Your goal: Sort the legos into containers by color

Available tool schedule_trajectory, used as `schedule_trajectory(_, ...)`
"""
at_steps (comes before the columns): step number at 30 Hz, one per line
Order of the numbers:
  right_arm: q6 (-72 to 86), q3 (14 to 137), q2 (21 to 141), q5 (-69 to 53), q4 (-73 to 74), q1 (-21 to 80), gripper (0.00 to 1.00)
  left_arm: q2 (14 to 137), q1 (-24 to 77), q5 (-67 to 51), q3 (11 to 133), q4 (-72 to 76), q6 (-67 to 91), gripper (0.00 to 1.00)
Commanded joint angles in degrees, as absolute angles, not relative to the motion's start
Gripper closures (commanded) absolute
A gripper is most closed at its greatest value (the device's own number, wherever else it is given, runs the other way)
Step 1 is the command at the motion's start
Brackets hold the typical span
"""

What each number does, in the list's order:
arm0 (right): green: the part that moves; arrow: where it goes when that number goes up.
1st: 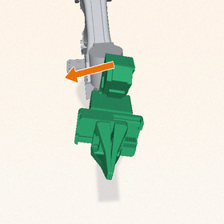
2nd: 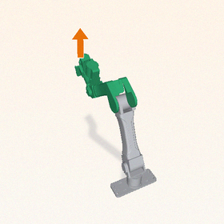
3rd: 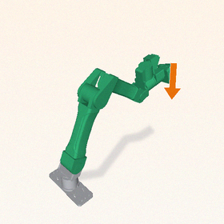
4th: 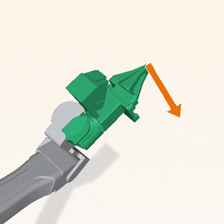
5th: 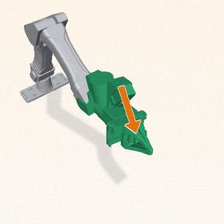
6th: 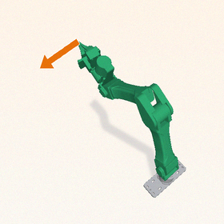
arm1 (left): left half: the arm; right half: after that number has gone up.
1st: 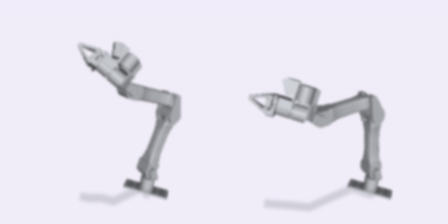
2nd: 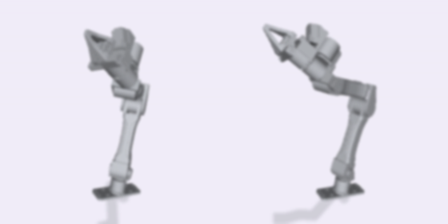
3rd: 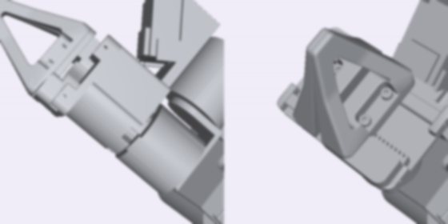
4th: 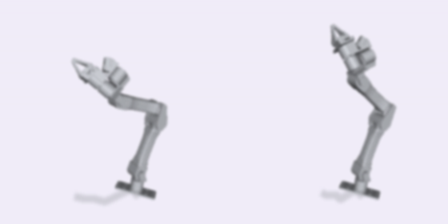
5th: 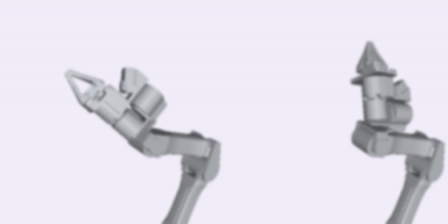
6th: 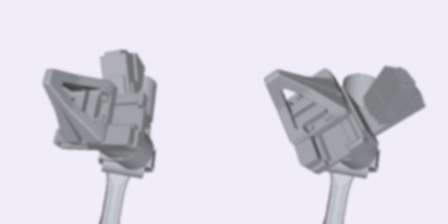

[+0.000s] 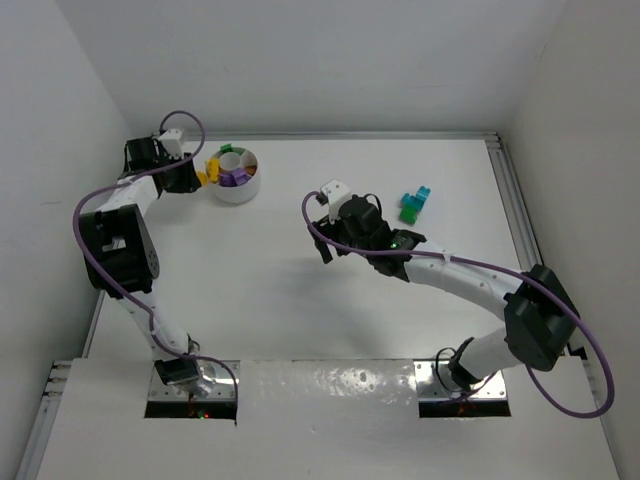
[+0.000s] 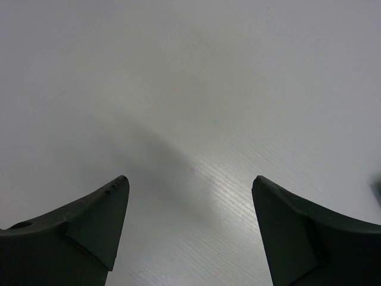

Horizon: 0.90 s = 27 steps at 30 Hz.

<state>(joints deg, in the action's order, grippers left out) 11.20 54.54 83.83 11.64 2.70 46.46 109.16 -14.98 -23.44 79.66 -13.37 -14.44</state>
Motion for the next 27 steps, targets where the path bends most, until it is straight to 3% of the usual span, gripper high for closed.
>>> schedule_trajectory(1,10.99,54.76,82.27,13.09,1.85,46.14,0.18,106.26,-14.24,-26.45,77.53,-15.29,-16.0,1.0)
schedule_trajectory(18,9.84,54.14,81.48,14.41,2.63,46.23,0.18,95.1,-13.8,-27.95,71.55,-20.65,-21.88,1.0)
schedule_trajectory(27,9.93,53.88,82.0,13.62,2.28,46.23,0.18,94.48,-12.66,-31.1,77.24,-23.02,-29.61,1.0)
